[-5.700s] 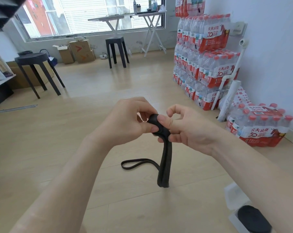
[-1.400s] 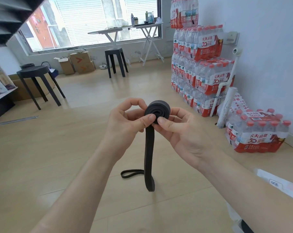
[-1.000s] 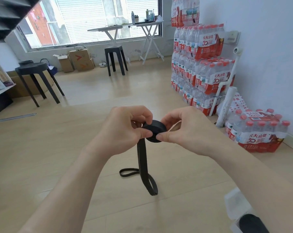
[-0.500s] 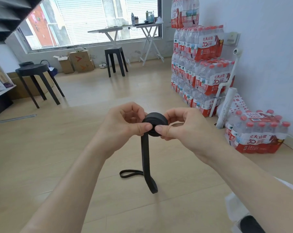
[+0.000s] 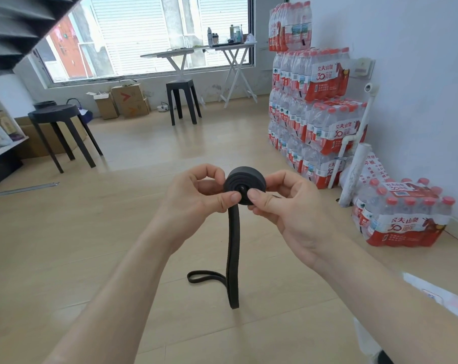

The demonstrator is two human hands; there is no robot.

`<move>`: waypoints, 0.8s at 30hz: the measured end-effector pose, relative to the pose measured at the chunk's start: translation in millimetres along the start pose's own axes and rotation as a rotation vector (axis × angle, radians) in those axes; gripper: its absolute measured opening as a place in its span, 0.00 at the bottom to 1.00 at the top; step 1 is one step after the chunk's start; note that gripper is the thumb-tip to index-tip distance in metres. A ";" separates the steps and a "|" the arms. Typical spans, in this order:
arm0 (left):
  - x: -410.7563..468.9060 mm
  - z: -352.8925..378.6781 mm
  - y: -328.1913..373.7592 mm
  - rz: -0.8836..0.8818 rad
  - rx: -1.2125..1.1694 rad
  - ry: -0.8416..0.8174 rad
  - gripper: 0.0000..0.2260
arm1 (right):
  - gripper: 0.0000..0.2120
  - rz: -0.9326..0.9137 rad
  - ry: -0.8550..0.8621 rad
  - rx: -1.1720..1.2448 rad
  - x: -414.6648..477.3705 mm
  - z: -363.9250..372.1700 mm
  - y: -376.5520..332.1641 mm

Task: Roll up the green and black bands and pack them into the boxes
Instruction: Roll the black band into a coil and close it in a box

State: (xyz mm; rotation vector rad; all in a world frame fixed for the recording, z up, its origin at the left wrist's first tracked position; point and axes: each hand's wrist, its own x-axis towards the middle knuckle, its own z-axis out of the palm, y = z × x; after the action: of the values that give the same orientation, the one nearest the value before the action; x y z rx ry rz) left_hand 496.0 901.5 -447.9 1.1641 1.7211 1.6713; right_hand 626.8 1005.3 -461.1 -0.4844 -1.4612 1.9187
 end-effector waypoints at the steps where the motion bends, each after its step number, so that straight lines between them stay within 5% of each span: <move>1: -0.6 0.8 0.9 0.003 0.007 -0.002 0.14 | 0.08 0.013 -0.001 0.037 -0.6 0.6 1.5; 5: -3.4 0.0 2.4 0.043 0.096 0.016 0.12 | 0.08 0.071 -0.046 0.064 -3.2 2.5 6.7; 9: -5.0 1.5 -1.6 0.130 0.472 0.031 0.15 | 0.09 -0.039 -0.161 -0.904 -0.9 -9.1 -14.4; 14: -5.3 8.4 -0.4 0.206 0.825 -0.088 0.19 | 0.08 -0.235 -0.229 -1.272 -7.4 -5.2 -22.4; 24: -5.0 11.0 -0.5 0.173 0.695 -0.055 0.15 | 0.06 -0.398 -0.169 -1.312 -5.9 -7.2 -19.3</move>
State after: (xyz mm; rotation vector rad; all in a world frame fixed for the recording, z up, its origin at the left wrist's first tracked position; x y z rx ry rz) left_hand 507.5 903.7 -451.2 1.6743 2.3030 1.1191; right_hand 641.1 1009.1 -445.6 -0.5073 -2.5671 0.4963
